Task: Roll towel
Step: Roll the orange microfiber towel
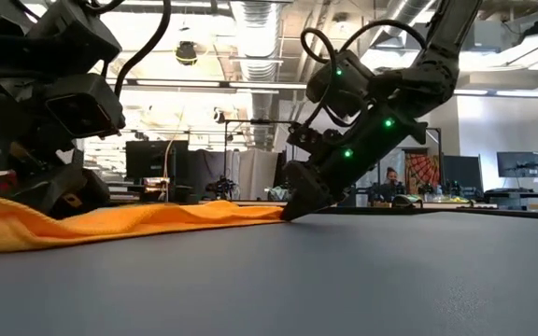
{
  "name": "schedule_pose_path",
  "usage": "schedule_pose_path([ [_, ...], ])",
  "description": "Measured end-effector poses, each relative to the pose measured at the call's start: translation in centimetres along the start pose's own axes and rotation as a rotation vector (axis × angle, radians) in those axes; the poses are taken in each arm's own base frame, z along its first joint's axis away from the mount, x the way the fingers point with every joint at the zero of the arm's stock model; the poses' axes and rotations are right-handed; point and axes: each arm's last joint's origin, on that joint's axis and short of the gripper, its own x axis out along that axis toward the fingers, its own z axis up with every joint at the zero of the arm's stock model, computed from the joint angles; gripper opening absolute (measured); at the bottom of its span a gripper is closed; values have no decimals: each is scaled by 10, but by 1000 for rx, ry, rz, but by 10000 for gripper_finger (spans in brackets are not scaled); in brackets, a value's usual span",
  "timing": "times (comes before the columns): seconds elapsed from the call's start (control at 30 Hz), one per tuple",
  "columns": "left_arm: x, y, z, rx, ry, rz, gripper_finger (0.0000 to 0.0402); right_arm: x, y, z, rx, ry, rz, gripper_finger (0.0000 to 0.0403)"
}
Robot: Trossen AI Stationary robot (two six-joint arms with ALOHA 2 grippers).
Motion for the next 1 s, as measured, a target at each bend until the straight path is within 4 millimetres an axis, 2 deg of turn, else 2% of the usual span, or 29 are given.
schedule_pose_path([
  [0.37, 0, -1, -2, 6, 26, -29, 155, -16, -21, 9, -12, 64, -106, 20],
  [0.63, 0, -1, -1, 32, 24, -50, 155, -38, -30, 27, 6, 40, -112, 20],
  [0.8, -3, -5, 2, 54, 4, -94, 155, -46, -23, 34, 17, -4, -48, 20],
  [1.0, -18, -10, 9, 105, -69, -123, 155, -30, 0, 31, 31, -80, 160, 20],
])
